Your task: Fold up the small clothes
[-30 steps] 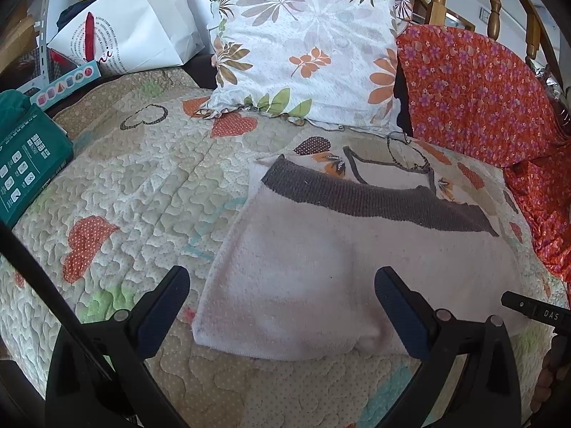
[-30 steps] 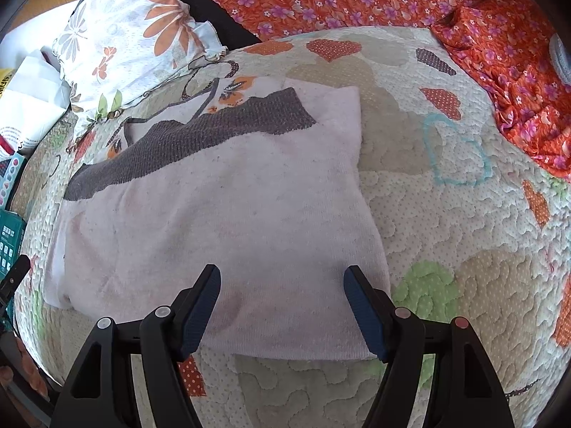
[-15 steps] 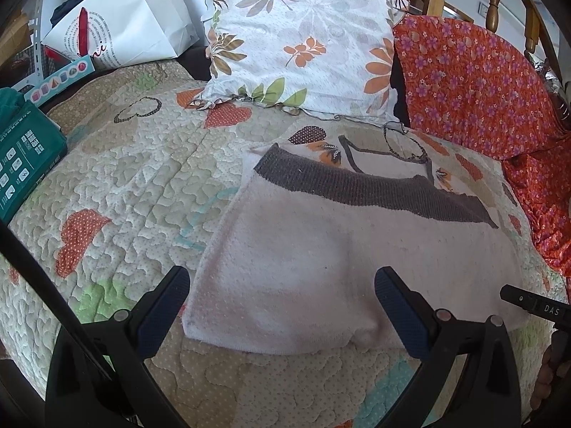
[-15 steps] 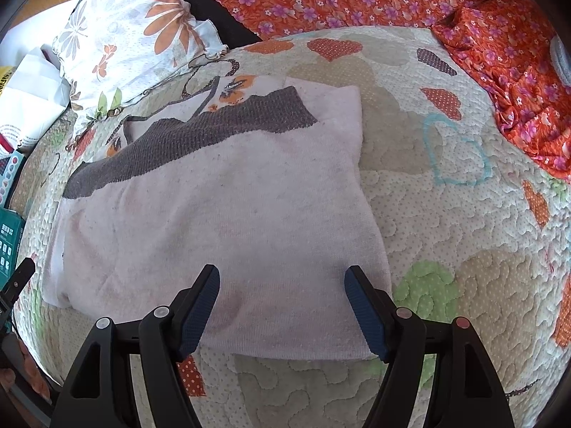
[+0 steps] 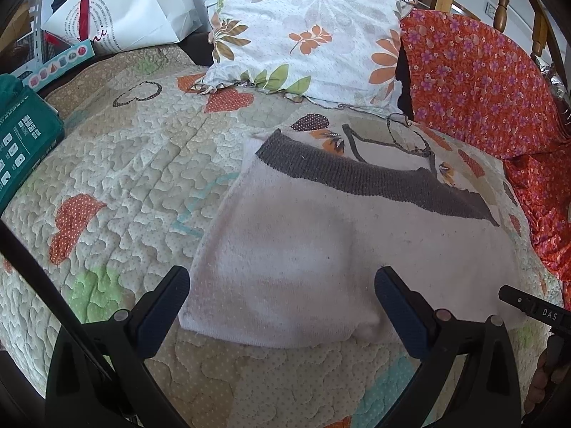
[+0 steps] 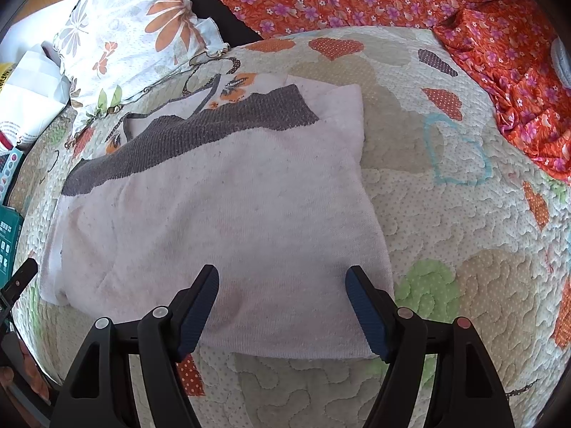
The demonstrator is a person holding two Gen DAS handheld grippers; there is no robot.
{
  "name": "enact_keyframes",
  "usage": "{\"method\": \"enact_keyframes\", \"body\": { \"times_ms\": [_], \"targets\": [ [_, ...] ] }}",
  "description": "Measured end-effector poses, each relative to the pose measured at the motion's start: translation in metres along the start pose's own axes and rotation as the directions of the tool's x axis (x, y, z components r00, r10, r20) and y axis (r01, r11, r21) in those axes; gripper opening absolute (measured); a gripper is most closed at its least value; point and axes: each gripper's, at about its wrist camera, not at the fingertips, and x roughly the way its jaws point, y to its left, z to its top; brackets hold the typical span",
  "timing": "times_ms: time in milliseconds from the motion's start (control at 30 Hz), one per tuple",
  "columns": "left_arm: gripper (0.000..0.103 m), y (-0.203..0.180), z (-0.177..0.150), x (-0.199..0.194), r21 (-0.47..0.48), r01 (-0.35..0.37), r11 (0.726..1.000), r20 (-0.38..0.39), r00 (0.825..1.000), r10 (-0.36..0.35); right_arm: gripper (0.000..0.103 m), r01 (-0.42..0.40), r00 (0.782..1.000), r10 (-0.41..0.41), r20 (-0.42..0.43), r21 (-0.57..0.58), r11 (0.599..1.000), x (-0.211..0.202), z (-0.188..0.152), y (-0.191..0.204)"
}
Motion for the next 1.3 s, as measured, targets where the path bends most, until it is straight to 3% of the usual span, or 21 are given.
{"method": "enact_keyframes", "body": {
  "times_ms": [1300],
  "targets": [
    [0.103, -0.0025, -0.0038, 0.0068, -0.004, 0.008, 1.0, -0.049, 0.999, -0.008, 0.08, 0.004, 1.0, -0.004, -0.002, -0.008, 1.0, 0.0018, -0.0001, 0.0005]
  ]
}}
